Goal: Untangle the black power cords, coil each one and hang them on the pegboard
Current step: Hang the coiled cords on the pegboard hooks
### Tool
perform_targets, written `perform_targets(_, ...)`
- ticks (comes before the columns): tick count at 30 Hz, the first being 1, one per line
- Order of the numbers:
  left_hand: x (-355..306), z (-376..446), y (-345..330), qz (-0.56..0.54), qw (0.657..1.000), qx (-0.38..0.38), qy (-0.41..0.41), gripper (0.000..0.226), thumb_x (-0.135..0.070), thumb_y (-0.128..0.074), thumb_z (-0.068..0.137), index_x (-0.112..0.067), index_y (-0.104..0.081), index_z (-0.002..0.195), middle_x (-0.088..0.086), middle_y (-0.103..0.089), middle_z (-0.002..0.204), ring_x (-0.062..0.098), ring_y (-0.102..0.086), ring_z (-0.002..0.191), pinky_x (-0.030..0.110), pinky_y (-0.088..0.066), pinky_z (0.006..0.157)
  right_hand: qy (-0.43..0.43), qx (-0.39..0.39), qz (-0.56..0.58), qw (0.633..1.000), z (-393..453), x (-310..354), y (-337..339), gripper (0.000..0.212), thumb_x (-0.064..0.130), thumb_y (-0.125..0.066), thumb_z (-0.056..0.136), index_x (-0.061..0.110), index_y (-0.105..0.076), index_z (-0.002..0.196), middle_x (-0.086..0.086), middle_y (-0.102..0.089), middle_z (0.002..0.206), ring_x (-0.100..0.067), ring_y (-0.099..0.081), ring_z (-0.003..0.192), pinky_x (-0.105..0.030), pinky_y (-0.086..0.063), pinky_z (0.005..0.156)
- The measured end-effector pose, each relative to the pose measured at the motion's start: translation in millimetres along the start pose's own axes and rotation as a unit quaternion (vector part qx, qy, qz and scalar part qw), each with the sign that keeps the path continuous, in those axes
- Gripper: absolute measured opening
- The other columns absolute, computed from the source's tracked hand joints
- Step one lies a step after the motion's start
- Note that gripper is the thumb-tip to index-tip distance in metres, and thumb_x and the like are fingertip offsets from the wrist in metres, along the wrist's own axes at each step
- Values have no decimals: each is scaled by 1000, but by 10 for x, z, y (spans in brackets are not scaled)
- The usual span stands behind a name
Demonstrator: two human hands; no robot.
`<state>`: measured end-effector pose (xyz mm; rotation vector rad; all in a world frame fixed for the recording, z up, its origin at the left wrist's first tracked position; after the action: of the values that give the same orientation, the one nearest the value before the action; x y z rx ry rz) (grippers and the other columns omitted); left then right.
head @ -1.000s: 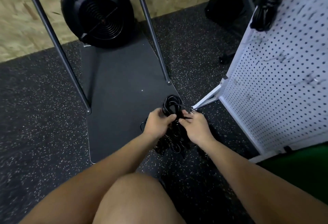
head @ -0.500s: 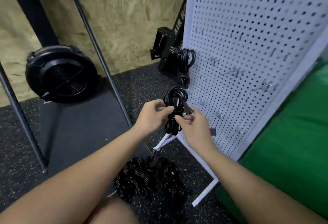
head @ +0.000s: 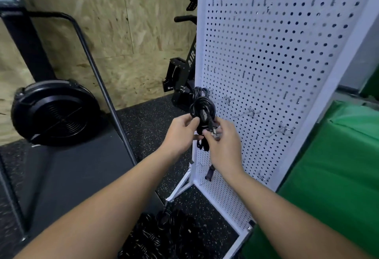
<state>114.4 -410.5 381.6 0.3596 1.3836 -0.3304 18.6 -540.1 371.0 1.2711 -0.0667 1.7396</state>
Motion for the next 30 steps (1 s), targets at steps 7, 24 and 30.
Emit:
perform_targets(7, -49, 129, -37, 7, 999, -21, -46, 23, -20, -54, 114, -10, -73, 107, 11, -81, 103, 36, -80, 99, 55, -67, 85, 40, -14, 0, 999, 119, 6, 24, 53, 23, -78, 102, 31, -55, 149, 14, -56, 129, -1, -62, 106, -36, -59, 96)
perform_targets(24, 7, 560, -521, 29, 999, 12, -20, 35, -18, -57, 114, -19, -69, 81, -16, -66, 67, 11, -67, 73, 52, -68, 86, -30, -78, 14, 996, 471, -420, 88, 51, 26, -75, 102, 31, -56, 149, 12, -63, 117, -6, -68, 104, -41, -63, 93)
perform_targets(30, 137, 568, -461, 27, 999, 24, -16, 28, -27, -58, 114, -12, -81, 111, -5, -78, 92, 12, -76, 89, 42, -68, 87, -3, -89, -13, 996, 239, -390, 239, 31, 27, -77, 101, 28, -59, 127, 12, -56, 122, -7, -63, 110, -38, -59, 100)
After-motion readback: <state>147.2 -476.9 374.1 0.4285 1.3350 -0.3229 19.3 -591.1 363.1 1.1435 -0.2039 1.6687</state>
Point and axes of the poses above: each hand's wrist, its own z-axis towards the middle knuckle, its own y-axis out of the back of the hand, x = y × z, the point moved 6 cm from there along z, towards the middle knuckle
